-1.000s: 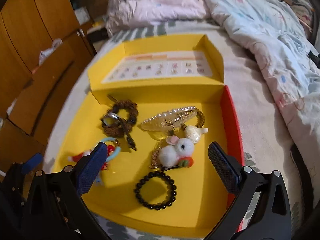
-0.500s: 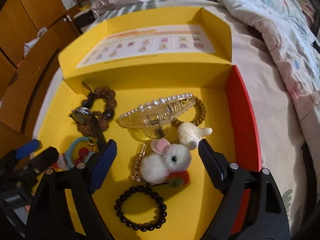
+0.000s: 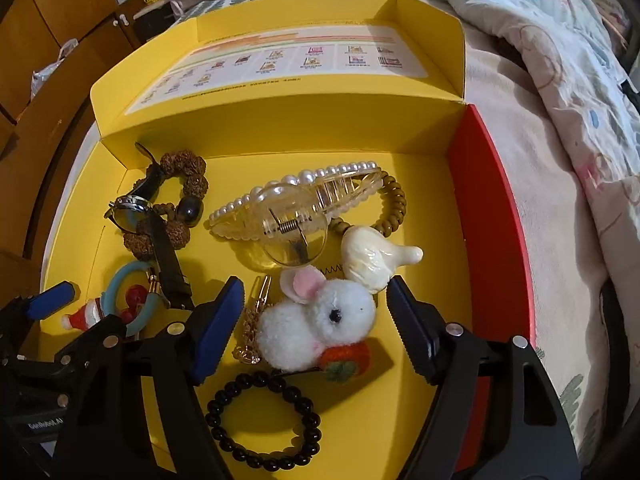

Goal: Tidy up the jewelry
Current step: 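Grasp the white rabbit plush with the right tool while the left grasps the Santa hat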

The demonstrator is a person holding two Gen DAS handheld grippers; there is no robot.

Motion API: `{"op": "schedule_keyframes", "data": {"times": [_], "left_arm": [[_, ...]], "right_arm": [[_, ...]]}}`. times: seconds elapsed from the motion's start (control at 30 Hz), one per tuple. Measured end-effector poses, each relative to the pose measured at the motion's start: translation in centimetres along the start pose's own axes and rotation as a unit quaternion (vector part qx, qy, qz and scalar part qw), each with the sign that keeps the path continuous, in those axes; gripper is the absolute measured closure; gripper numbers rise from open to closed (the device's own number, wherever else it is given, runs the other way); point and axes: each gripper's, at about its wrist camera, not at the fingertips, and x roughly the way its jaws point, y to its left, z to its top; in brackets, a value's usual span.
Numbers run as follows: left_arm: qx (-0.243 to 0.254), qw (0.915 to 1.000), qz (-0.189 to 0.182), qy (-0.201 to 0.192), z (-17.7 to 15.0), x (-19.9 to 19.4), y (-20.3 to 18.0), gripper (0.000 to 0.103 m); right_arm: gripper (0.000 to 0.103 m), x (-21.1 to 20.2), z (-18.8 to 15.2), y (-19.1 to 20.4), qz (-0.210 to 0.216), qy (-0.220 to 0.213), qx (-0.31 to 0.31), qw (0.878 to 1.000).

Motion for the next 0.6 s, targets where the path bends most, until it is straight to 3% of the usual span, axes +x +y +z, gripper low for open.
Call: {"op": "schedule_keyframes", "data": {"times": [0.1,0.2,0.23,0.33,0.6], "left_arm": [[0.005,0.9999,0.003,0.011,-0.35,0.34,-0.27,0.004],[0.013,0.9997,0.015,0.017,-0.66,0.64,-0.49,0.005],[0.015,0.9996,0.019,0.016,-0.78,0.61,-0.52,0.007],[0.013,0.9997,0.019,0.012,-0.96,0.37,-0.29,0.01],[0.012,0.9998,-0.007,0.014,-0.76,0.0,-0.53,0.033]], "right_arm": [[0.032,0.16,-0.03,-0.03,-0.003,0.003,0.0,1.0],[0.04,0.31,-0.12,-0.08,-0.003,0.006,0.004,1.0],[0.048,0.39,-0.14,-0.08,-0.002,0.007,0.004,1.0],[0.052,0.49,-0.2,0.06,0.002,0.007,0.002,1.0],[0.057,0.33,-0.49,0.32,0.007,0.01,0.001,1.0]]}}
